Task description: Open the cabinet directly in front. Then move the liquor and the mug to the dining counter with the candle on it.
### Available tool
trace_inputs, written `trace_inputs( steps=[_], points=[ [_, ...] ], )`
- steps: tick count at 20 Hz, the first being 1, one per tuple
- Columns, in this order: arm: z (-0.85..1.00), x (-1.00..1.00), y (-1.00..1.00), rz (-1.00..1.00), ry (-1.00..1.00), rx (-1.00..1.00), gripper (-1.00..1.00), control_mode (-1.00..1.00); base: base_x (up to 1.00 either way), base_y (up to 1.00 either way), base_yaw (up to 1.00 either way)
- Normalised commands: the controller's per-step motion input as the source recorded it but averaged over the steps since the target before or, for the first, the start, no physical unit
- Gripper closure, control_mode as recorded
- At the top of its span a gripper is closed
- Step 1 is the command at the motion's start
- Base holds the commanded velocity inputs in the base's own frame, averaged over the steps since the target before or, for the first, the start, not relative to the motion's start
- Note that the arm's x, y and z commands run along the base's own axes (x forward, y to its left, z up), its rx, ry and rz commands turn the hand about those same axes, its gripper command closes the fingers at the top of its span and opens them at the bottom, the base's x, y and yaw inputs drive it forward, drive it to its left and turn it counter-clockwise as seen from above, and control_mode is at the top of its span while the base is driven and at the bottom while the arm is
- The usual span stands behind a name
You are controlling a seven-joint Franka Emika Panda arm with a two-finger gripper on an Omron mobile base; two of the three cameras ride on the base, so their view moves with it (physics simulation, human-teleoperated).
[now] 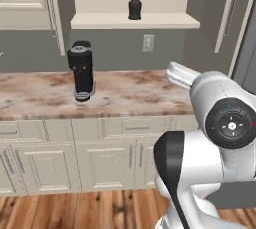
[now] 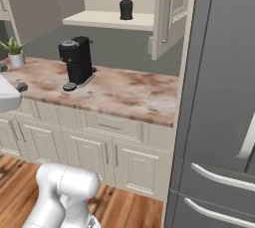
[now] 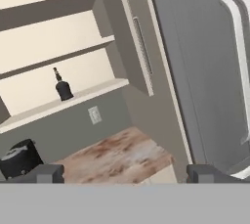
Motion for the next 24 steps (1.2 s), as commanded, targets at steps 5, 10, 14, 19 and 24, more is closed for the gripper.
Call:
trace_inputs(
  steps=[5, 10, 14, 19, 24],
  points=[
    [0.00, 0.00, 0.00, 0.00, 0.00, 0.00, -1.00, 1.00, 0.69, -0.01, 0.00],
    [0.00, 0.00, 0.00, 0.00, 0.00, 0.00, -1.00, 1.00, 0.99, 0.00, -0.06],
    [0.00, 0.00, 0.00, 0.00, 0.00, 0.00, -1.00, 1.00, 1.00, 0.00, -0.05],
    [0.00, 0.00, 0.00, 0.00, 0.00, 0.00, -1.00, 1.00, 0.92, 0.34, -0.23],
    [0.00, 0.00, 0.00, 0.00, 0.00, 0.00, -1.00, 1.00, 0.55, 0.18, -0.18]
  ],
)
